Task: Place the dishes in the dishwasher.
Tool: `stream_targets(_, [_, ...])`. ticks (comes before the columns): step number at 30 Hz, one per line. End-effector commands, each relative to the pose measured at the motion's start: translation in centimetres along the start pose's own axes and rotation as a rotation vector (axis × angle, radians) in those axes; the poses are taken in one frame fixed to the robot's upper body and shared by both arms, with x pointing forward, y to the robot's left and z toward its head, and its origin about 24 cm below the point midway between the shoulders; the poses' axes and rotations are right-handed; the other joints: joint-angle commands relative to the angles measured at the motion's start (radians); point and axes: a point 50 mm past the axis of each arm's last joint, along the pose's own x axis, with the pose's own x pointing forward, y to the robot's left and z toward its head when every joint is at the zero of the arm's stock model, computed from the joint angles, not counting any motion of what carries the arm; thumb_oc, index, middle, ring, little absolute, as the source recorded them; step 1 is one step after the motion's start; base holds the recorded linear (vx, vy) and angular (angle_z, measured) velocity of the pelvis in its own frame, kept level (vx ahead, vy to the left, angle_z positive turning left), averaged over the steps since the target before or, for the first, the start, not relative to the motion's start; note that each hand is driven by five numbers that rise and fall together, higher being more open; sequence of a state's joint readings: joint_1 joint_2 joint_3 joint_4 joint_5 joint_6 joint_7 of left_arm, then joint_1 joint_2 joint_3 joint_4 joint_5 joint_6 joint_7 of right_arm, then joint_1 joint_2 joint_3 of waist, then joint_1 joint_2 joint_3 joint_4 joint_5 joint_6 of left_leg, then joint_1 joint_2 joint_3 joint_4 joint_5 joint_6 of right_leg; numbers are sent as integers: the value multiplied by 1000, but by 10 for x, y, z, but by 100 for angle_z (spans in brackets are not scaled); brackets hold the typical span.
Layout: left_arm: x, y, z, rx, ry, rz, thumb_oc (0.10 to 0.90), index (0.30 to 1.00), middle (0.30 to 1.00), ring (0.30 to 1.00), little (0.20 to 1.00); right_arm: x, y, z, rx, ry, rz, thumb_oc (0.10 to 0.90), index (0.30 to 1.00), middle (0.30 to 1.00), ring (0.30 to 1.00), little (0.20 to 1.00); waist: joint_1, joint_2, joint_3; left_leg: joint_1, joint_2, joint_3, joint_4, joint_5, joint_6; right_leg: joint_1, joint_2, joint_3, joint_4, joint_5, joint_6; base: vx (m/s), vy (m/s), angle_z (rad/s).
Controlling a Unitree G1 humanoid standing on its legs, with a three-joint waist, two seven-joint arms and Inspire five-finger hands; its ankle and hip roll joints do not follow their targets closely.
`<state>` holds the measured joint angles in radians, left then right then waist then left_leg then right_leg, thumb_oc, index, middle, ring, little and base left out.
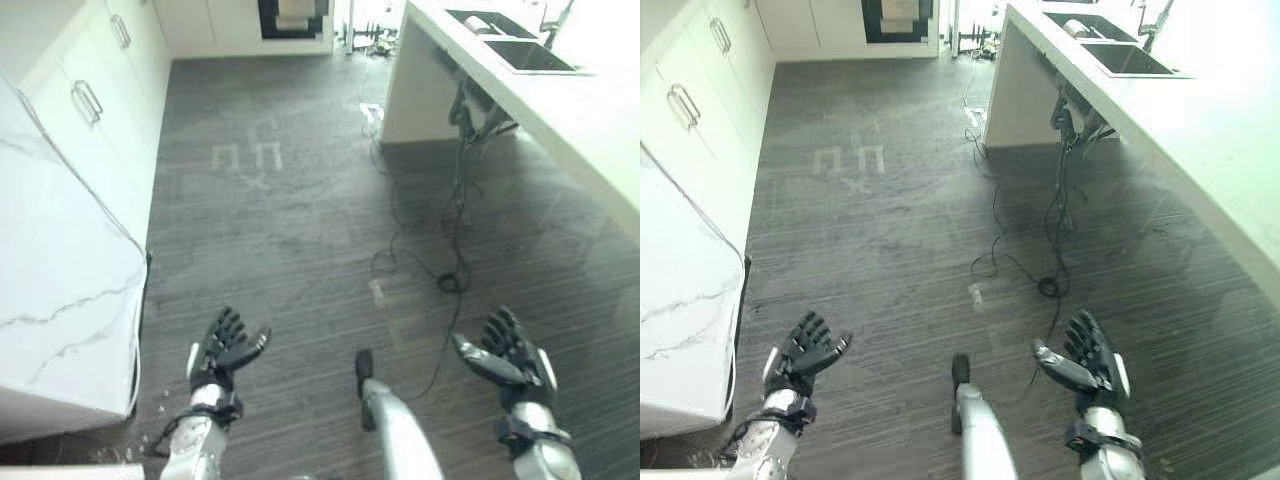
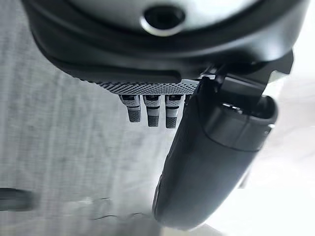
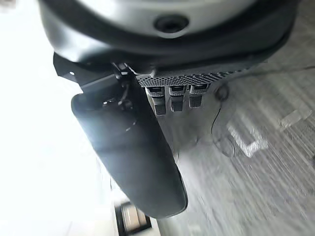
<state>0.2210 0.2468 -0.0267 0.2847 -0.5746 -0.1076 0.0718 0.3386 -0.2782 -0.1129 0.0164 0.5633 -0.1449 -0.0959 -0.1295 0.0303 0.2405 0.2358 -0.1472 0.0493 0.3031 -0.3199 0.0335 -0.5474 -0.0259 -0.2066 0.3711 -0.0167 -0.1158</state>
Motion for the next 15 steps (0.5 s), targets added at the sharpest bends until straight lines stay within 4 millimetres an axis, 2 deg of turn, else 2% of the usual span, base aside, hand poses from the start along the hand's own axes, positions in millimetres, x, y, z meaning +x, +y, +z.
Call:
stream_targets(1, [14,-21,85,79,-351,-120,800,900,900,900,900,27,40,78,58,-391,164,800,900,900,900,900,0,-74,-92,-143,66,-74,-3,-13,-5,178,-116,103,-71,65,287,268,-219,-45])
stream_targets(2, [13,-21,84,77,-345,-119,800,900,900,900,900,28,42,82,60,-405,165,800,900,900,900,900,-2,-75,-107,-124,71,-60,-3,-23,-8,195,-113,95,-71,65,280,364,-264,15])
stream_targets(3, [12,-24,80,66,-336,-118,800,900,900,900,900,30,43,89,53,-429,172,800,900,900,900,900,-4,-70,-133,-81,104,-18,-3,14,-41,229,-102,76,-71,58,255,342,-233,24])
stream_targets(4, [12,-26,79,62,-335,-119,800,900,900,900,900,31,44,91,54,-434,176,800,900,900,900,900,-6,-66,-138,-72,119,0,-3,57,-54,240,-95,70,-71,50,246,325,-207,20])
stream_targets(6, [12,-32,77,56,-334,-123,800,900,900,900,900,32,43,96,54,-445,185,800,900,900,900,900,-9,-61,-150,-30,152,40,-3,213,-95,266,-73,73,-71,25,218,251,-146,-20])
stream_targets(7, [11,-34,74,48,-334,-120,800,900,900,900,900,32,42,98,44,-450,195,800,900,900,900,900,-8,-64,-151,-11,162,61,-3,329,-123,290,-62,81,-71,4,203,237,-158,-39])
stream_targets(8, [11,-35,74,44,-334,-122,800,900,900,900,900,31,41,100,40,-453,198,800,900,900,900,900,-8,-71,-148,-20,168,77,54,371,-139,304,-60,89,-71,-5,191,250,-206,-46])
stream_targets(9, [10,-37,75,42,-338,-127,800,900,900,900,900,30,39,104,25,-462,212,800,900,900,900,900,-3,-91,-137,-138,172,81,255,425,-158,338,-53,113,-71,-29,166,317,-271,-46])
stream_targets(10, [9,-38,73,51,-335,-130,800,900,900,900,900,27,35,106,5,-472,215,800,900,900,900,900,21,-124,-113,-354,181,81,412,409,-126,396,-51,138,-71,-57,144,296,-221,-42])
stream_targets(11, [9,-38,73,52,-335,-131,800,900,900,900,900,27,35,106,5,-473,213,800,900,900,900,900,23,-121,-112,-366,186,82,419,396,-122,397,-48,137,-71,-60,145,469,-86,-74])
stream_targets(12, [7,-35,72,52,-334,-121,800,900,900,900,900,28,38,108,13,-470,226,800,900,900,900,900,41,-110,-101,-379,210,131,190,369,-99,425,-19,147,-71,-95,157,325,44,-85])
stream_targets(13, [7,-35,72,53,-333,-121,800,900,900,900,900,29,38,109,12,-469,228,800,900,900,900,900,45,-112,-99,-365,207,140,161,371,-98,430,-21,153,-71,-98,160,638,239,-165])
stream_targets(14, [3,-29,68,62,-331,-115,800,900,900,900,900,28,43,110,-12,-483,246,800,900,900,900,900,74,-64,-76,-481,252,110,-3,304,-103,470,44,193,-71,-133,182,419,224,-111])
stream_targets(15, [3,-29,67,60,-330,-115,800,900,900,900,900,27,43,111,-19,-486,248,800,900,900,900,900,76,-57,-78,-500,251,98,-3,289,-104,471,52,199,-71,-138,184,538,276,-103])
